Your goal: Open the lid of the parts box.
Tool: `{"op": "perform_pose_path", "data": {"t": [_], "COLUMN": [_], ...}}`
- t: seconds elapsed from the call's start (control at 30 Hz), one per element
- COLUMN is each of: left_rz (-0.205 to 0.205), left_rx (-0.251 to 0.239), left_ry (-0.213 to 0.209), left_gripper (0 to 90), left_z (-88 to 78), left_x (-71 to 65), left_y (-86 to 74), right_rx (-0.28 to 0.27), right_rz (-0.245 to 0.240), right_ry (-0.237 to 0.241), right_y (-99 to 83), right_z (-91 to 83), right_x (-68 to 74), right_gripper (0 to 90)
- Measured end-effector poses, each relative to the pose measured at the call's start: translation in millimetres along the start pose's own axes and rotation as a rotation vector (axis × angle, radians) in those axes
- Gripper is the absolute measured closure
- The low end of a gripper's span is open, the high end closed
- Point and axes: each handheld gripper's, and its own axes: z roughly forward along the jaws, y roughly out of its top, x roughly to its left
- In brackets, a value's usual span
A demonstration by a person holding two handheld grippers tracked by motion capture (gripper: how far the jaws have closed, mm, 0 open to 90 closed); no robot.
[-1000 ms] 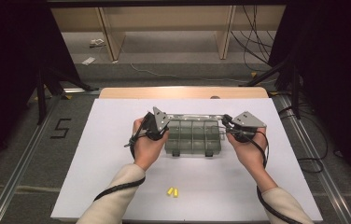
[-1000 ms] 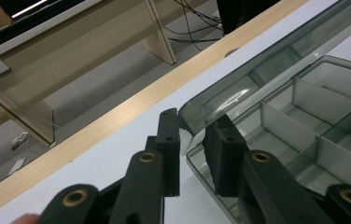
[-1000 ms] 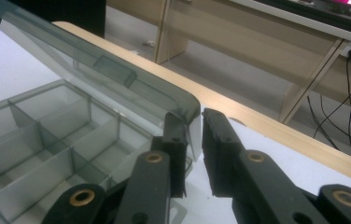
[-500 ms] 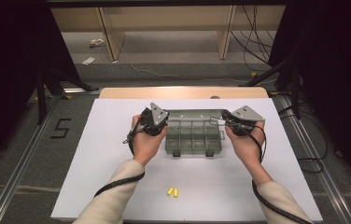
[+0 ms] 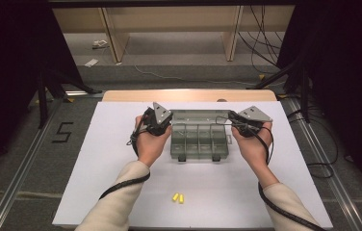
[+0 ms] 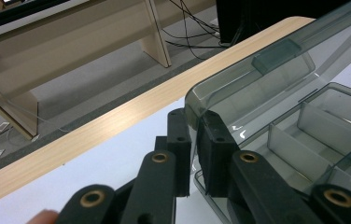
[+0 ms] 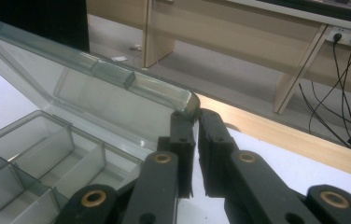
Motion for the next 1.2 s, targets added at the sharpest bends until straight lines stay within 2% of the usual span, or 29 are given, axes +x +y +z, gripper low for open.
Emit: {"op": "perform_pose_path", "data": {"t": [0.83,0.93,1.2], "left_rz": [-0.03,-0.02,-0.028], "left_rx": [-0.008,-0.008,-0.011], "left_ry": [0.011,0.021,0.018], "left_gripper": [82.4,82.4,82.5], "left_z": [15.1,17.1,19.7], "left_x": [8.0,8.0,9.8], "left_y": [6.6,7.1,7.4], "right_rx": [-0.006,-0.007,-0.009], "right_rz": [0.025,0.03,0.038], "right_ry": [-0.024,-0.026,-0.028], "right_y": [7.7,8.5,9.4], "right_z": [13.1,14.9,17.4], "right_x": [-3.4,-3.9,-4.8], "right_gripper": [85.9,85.9,85.9]}}
